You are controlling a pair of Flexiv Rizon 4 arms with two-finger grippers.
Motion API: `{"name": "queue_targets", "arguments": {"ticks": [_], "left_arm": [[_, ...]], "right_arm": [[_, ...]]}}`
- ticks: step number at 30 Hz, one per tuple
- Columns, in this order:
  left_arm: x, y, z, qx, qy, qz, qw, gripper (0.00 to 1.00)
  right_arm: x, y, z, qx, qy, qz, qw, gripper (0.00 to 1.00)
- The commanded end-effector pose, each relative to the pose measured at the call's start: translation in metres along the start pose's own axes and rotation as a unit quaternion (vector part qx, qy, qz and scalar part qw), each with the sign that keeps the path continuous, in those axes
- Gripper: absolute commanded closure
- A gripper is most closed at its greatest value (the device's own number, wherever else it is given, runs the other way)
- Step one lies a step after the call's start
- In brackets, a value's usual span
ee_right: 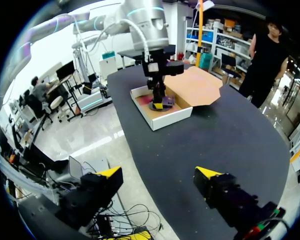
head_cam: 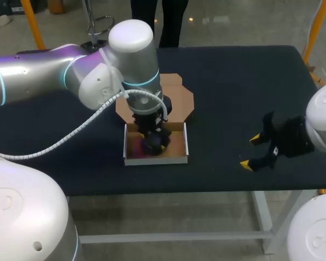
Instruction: Assemble the packaging by folding the flat box into shape, placing the metal phone stand inside, and closing the box properly
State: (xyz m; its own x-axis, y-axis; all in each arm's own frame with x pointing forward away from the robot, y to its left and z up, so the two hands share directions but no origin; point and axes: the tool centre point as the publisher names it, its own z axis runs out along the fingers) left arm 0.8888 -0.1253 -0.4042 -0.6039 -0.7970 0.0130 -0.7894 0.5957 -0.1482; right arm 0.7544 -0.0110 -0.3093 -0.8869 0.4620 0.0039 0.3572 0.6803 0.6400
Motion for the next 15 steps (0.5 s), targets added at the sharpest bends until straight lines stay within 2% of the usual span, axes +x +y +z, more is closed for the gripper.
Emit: {"name": "queue_targets", "arguments": {"ticks": [1, 6, 15], "left_arm": [[0.002, 0.001, -0.001, -0.005, -0.004, -0.004, 1.0, 0.0], [0.004, 0.004, -0.013, -0.004, -0.003, -0.024, 1.0, 0.0], [0.011, 0.007, -0.024, -0.013, -0.004, -0.1, 0.995, 0.0]], "right_arm": [[0.006, 0.001, 0.0, 0.002, -0.033, -0.001, 0.999, 0.0], [0.006, 0.001, 0.0, 0.002, -0.033, -0.001, 0.999, 0.0], [0.006, 0.001, 0.0, 0.002, -0.033, -0.001, 0.999, 0.0]]}}
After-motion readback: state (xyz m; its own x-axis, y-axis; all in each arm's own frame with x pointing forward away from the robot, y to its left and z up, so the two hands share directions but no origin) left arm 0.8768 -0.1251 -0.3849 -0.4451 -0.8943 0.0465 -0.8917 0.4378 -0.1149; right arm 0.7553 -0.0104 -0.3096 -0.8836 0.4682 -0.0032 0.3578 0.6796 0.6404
